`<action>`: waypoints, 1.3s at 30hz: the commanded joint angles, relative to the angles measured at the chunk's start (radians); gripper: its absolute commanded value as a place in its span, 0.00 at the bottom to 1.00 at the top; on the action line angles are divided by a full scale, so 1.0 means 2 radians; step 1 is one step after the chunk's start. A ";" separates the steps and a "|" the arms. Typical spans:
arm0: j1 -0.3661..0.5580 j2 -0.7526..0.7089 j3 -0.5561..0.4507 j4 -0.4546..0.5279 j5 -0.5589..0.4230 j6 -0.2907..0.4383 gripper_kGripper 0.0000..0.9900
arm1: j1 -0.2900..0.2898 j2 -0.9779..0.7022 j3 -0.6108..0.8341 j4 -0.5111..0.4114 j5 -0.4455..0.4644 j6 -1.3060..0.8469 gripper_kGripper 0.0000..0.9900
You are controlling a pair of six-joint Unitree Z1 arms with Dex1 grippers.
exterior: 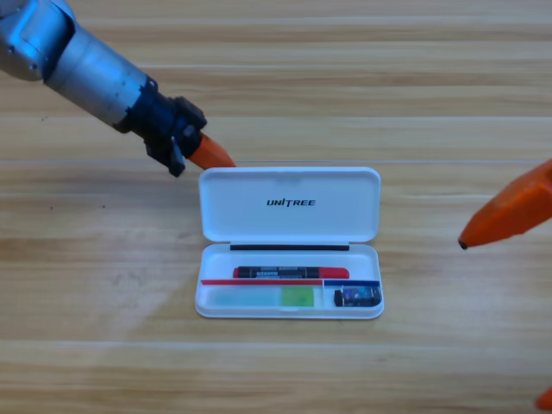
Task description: Clean up eraser and pencils
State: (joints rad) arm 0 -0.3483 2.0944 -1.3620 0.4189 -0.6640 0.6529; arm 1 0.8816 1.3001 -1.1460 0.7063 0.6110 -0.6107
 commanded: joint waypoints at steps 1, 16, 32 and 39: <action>-0.031 0.022 0.012 0.014 -0.015 0.011 0.00 | -0.014 -0.019 0.025 -0.013 0.004 0.006 0.98; -0.076 0.026 0.034 0.052 -0.015 0.061 0.00 | -0.014 -0.033 0.035 -0.014 -0.001 0.006 0.98; -0.107 0.040 0.060 0.024 0.027 0.062 0.00 | -0.014 -0.033 0.035 -0.015 -0.001 0.006 0.98; -0.123 0.052 0.074 0.003 0.043 0.060 0.00 | -0.014 -0.030 0.035 -0.016 -0.001 0.006 0.98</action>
State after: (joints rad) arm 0 -0.5469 2.1078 -1.2630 0.4500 -0.6108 0.7669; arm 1 0.8816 1.2589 -1.1066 0.6892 0.6110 -0.6094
